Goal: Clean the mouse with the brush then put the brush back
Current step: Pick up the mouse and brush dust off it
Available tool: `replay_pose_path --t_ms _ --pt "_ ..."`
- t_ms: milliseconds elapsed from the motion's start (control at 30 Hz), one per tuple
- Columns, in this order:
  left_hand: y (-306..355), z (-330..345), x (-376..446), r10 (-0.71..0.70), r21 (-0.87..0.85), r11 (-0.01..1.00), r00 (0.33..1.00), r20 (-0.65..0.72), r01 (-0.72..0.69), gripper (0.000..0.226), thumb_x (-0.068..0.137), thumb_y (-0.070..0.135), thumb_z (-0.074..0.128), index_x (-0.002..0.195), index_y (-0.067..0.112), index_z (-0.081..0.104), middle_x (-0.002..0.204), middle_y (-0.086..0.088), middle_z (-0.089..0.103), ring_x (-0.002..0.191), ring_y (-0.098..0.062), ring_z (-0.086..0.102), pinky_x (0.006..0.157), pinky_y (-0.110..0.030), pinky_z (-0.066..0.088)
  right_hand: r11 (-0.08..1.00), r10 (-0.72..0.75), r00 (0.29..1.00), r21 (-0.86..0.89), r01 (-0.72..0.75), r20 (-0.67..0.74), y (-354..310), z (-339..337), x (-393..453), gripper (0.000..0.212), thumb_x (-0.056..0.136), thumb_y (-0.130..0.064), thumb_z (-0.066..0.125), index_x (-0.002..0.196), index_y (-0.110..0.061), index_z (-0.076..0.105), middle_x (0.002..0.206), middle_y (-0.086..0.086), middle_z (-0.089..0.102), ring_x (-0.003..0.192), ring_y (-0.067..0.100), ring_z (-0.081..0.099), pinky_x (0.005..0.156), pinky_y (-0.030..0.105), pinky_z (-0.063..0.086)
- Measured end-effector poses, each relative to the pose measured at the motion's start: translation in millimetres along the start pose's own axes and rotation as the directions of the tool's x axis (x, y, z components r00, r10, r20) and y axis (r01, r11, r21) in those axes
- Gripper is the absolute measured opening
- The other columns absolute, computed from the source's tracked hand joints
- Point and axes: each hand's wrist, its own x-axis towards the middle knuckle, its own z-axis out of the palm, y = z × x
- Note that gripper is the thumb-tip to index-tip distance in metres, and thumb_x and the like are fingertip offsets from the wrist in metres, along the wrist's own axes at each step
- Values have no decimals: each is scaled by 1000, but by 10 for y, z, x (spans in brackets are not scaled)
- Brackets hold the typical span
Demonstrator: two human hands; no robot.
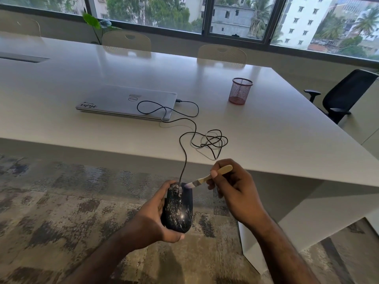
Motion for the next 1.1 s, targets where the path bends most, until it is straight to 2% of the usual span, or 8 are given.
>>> replay_pose_path --t_ms 133,267,467,600,767,833,933,1100 --pt "18 -14 38 8 14 1000 1000 -13 -8 109 51 -10 91 121 66 54 117 14 72 114 -16 71 81 -32 62 997 48 999 56 -47 -23 -7 9 -21 14 96 -6 59 92 -19 63 83 16 68 70 26 67 57 20 50" --pt "36 -31 93 22 31 999 1000 -8 -22 111 51 -7 93 121 68 53 119 17 71 115 -12 70 81 -26 61 987 117 992 120 -111 -44 -5 31 -33 18 97 3 56 91 -14 62 79 14 71 63 24 67 49 32 46" --pt "18 -37 125 24 32 999 1000 1 -24 112 51 -6 94 123 68 51 121 18 70 117 -11 69 83 -26 60 987 112 984 126 -95 -135 -3 107 -33 9 99 -8 60 91 -4 59 76 19 70 58 20 64 51 18 47" --pt "4 -53 124 17 34 999 1000 -2 -17 113 49 -5 94 125 66 50 120 19 70 116 -9 69 82 -25 61 986 119 981 137 -97 -157 37 83 -94 10 100 -10 58 90 -8 59 77 18 72 62 25 66 51 17 47" --pt "11 -57 120 10 53 999 1000 -6 -10 115 49 -6 93 129 61 46 119 22 71 114 -8 70 81 -27 61 992 67 996 109 -60 -64 21 62 -177 23 99 -14 60 79 -26 61 71 16 70 54 21 65 48 14 46" --pt "5 -54 119 15 52 999 1000 -9 -14 114 47 -5 93 124 66 48 117 23 71 112 -6 70 79 -25 61 994 54 994 100 -44 -96 -1 48 -177 20 99 -17 60 81 -26 62 72 15 71 55 23 67 49 14 46" --pt "-1 -53 135 41 44 998 999 -5 -41 111 48 -5 94 126 63 52 123 12 71 117 -15 69 84 -28 60 994 57 985 98 -42 -163 -6 43 -174 13 99 -23 60 86 -24 63 77 14 74 63 28 71 51 14 47" --pt "-12 -97 165 62 51 997 998 11 -62 113 52 -6 95 134 57 48 128 12 68 121 -17 67 87 -30 60 993 50 996 110 -41 -76 13 81 -222 17 98 -22 59 81 -21 60 72 16 71 58 21 66 52 14 46"
